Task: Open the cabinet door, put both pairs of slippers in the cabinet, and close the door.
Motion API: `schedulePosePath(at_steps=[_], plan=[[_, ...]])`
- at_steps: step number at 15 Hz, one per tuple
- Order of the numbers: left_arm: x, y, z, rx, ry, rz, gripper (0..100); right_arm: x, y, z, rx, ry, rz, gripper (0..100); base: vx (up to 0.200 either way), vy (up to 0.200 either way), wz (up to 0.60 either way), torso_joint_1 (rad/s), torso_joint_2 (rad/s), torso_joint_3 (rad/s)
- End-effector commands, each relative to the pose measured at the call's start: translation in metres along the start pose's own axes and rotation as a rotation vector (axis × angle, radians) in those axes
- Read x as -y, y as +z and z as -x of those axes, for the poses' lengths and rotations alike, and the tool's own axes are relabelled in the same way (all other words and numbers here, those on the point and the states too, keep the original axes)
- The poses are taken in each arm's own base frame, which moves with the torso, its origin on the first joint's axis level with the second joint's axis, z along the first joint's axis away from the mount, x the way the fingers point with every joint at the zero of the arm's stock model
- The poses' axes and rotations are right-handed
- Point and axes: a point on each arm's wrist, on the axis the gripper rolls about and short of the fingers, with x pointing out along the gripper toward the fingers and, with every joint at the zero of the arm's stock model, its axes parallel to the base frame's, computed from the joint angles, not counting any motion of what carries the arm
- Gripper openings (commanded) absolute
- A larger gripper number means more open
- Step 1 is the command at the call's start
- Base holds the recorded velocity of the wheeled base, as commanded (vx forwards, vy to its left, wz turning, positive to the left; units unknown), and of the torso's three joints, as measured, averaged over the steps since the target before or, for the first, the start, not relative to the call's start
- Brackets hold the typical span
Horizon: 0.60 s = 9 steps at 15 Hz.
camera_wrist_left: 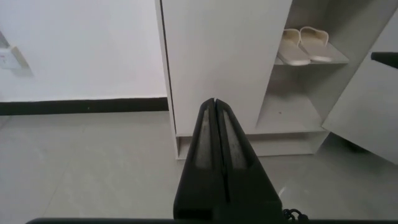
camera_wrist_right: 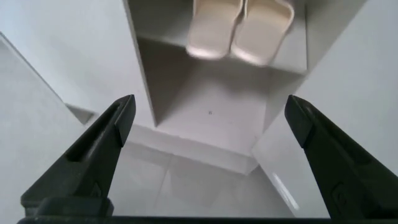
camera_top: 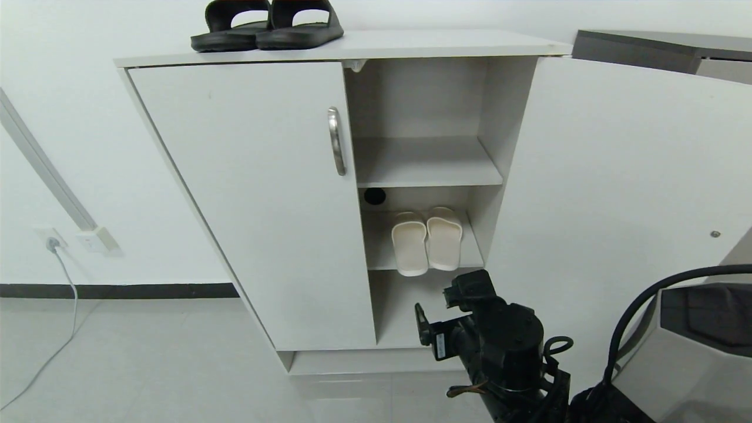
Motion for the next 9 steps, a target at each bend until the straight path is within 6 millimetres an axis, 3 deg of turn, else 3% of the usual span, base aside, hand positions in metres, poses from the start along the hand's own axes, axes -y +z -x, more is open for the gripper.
schedulePosePath(at_steps=[1, 9], plan=[[0.0000, 0.0000, -0.0001, -0.001, 0.001, 0.000, 0, -0.0010, -0.0012, 0.0018, 0.001, 0.008, 0.001, 100, 0.000, 0.200, 0.00, 0.007, 0.01, -0.002], [0.0000, 0.0000, -0.0001, -0.001, 0.001, 0.000, 0, 0.0053, -0.0049, 0.0003, 0.047, 0.023, 0.039, 100, 0.000, 0.200, 0.00, 0.004, 0.00, 0.003]])
